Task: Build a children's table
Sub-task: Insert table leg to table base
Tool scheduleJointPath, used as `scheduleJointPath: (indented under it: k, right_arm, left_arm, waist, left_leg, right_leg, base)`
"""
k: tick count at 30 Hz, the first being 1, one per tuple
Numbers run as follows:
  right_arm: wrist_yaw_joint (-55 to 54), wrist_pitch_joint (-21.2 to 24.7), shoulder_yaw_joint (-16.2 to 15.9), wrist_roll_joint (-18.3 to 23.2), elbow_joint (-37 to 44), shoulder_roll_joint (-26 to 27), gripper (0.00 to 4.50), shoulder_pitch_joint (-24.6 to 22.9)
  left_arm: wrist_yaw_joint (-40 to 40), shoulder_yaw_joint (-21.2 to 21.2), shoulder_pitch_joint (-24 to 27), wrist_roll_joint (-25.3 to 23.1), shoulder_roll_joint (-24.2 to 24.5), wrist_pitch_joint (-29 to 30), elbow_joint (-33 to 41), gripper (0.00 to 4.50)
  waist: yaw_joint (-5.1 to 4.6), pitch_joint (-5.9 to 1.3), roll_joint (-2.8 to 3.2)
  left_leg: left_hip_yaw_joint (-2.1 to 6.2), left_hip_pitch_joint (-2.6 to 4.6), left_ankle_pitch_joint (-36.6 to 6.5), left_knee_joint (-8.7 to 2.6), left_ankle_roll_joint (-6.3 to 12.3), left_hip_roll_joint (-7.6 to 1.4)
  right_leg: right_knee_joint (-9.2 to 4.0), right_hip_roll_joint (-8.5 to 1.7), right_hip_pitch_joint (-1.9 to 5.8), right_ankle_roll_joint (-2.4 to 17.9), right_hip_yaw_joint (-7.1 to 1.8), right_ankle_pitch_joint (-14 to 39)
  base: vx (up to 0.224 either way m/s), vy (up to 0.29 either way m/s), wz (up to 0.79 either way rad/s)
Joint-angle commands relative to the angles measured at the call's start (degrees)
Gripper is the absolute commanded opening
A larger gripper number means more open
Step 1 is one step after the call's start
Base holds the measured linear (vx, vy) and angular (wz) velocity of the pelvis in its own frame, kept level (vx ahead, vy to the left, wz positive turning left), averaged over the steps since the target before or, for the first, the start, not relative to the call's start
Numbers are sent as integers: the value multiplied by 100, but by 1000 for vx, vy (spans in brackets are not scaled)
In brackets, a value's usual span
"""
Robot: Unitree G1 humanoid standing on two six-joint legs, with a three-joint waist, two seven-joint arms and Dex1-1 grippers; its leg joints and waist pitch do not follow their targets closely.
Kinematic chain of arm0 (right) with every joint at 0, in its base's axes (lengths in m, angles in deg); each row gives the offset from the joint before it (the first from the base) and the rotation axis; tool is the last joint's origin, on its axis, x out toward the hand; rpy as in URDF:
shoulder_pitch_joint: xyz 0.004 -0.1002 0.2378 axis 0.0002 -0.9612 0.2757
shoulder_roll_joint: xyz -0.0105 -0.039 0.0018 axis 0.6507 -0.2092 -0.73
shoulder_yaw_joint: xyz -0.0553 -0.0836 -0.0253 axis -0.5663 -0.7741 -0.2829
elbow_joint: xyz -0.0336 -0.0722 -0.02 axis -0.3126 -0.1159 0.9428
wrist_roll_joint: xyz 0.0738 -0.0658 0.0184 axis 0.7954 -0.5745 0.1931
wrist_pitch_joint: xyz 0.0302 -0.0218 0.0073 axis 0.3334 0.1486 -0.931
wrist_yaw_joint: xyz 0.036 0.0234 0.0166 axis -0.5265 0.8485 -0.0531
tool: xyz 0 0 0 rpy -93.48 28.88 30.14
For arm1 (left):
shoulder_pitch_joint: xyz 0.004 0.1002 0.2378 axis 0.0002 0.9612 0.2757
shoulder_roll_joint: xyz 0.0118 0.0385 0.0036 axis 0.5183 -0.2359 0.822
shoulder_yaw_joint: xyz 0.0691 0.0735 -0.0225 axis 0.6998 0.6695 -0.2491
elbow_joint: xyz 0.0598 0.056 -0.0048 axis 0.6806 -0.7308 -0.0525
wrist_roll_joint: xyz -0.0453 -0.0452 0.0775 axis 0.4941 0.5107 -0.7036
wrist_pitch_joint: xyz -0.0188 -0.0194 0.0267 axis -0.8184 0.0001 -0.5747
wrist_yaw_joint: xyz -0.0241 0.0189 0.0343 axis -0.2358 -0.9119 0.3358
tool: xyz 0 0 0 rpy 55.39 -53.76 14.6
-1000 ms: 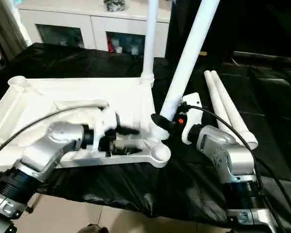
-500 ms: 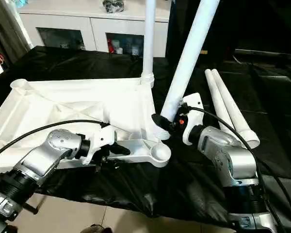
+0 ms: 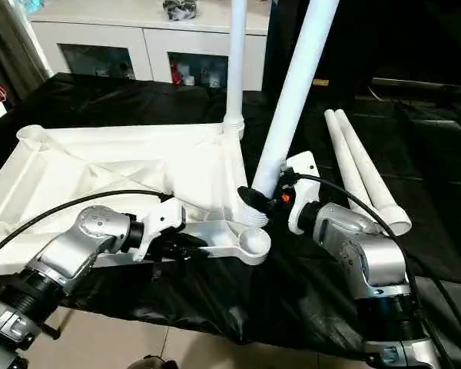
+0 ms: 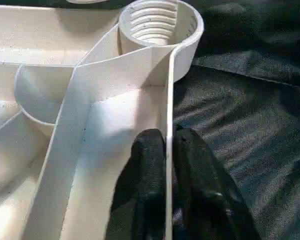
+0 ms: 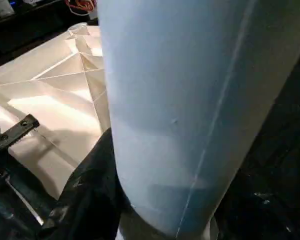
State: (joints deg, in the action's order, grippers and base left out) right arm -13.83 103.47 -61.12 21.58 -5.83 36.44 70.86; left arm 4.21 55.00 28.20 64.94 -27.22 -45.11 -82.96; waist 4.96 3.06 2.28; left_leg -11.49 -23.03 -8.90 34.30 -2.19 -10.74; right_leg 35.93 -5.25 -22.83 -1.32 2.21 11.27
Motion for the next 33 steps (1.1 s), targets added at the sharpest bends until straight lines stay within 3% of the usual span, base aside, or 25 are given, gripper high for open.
scheduleJointPath:
  k: [1,3,7,9,10,12,13,14,15,20,27,33]
  right_arm:
    - [29,25,-48,-50,192,-57,193,-18]
    - [42,33,-59,-54,204,-70,193,-15]
    - [166,35,-183,-140,259,-199,193,-28]
    - [223,-40,-291,-250,242,-290,193,-41]
    - [210,-54,-285,-257,209,-282,193,-30]
    - [197,-89,-292,-287,161,-280,193,-10]
    - [181,-133,-308,-333,106,-284,193,18]
    - [175,-148,-316,-351,82,-284,193,32]
    - [171,-168,-322,-362,28,-271,193,72]
    - [148,-412,-352,-523,-470,-174,193,349]
    - [198,-576,-334,-581,-891,-66,193,502]
    - [308,-676,-328,-568,-1300,27,193,525]
  left_arm:
    - [-2,11,-18,-140,6,7,-109,30]
    - [38,12,-25,-188,7,34,-129,2]
    - [367,-91,-70,-290,-94,327,-246,0]
    - [835,-326,-117,-217,-321,618,-303,0]
    - [937,-365,-127,-214,-377,685,-297,0]
    - [1044,-380,-133,-241,-428,732,-279,0]
    - [1128,-377,-132,-284,-477,808,-244,0]
    - [1158,-378,-130,-302,-498,841,-230,0]
    - [1214,-370,-123,-326,-549,892,-182,0]
    - [1156,-314,-45,-297,-694,946,53,0]
    - [1099,-320,-19,-312,-713,682,130,0]
    - [1056,-367,32,-296,-719,713,219,0]
  waist:
    - [-22,-410,-38]
    - [-22,-402,-39]
    - [-37,-400,-49]
    - [-32,-393,-67]
    - [-32,-397,-108]
    - [-42,-396,-106]
    - [-68,-394,-139]
    - [-76,-395,-120]
    - [-94,-393,-146]
    - [-131,-404,-122]
    - [-114,-423,-130]
    - [-122,-407,-131]
  left_leg:
    - [115,208,-1565,-418,-234,-203]
    - [117,208,-1612,-421,-237,-202]
    - [123,205,-1632,-428,-258,-206]
    - [113,207,-1618,-418,-248,-206]
    - [109,193,-1544,-404,-194,-197]
    - [122,159,-1465,-401,-147,-187]
    - [122,145,-1439,-402,-116,-179]
    - [119,163,-1442,-390,-100,-183]
    - [114,157,-1429,-388,-85,-181]
    - [116,161,-1391,-378,-22,-185]
    - [103,144,-1139,-358,110,-185]
    - [102,158,-1271,-370,80,-191]
  right_leg:
    - [-463,-258,174,1180,-185,1192]
    - [-473,-264,173,1168,-186,1284]
    - [-472,-260,178,1129,-183,1358]
    - [-477,-262,182,1147,-191,1338]
    - [-483,-272,190,1143,-194,1351]
    - [-488,-283,215,1107,-183,1443]
    - [-503,-274,217,1069,-175,1511]
    - [-511,-276,196,1069,-178,1551]
    - [-516,-269,198,1066,-177,1557]
    - [-511,-262,183,1145,-167,1518]
    - [-467,-260,210,1277,-167,1015]
    - [-486,-258,203,1248,-167,1233]
  base:
    - [0,0,0]
    - [0,0,0]
    - [0,0,0]
    - [0,0,0]
    - [0,0,0]
    - [0,0,0]
    - [0,0,0]
    - [0,0,0]
    - [0,0,0]
    - [0,0,0]
    - [0,0,0]
    - [0,0,0]
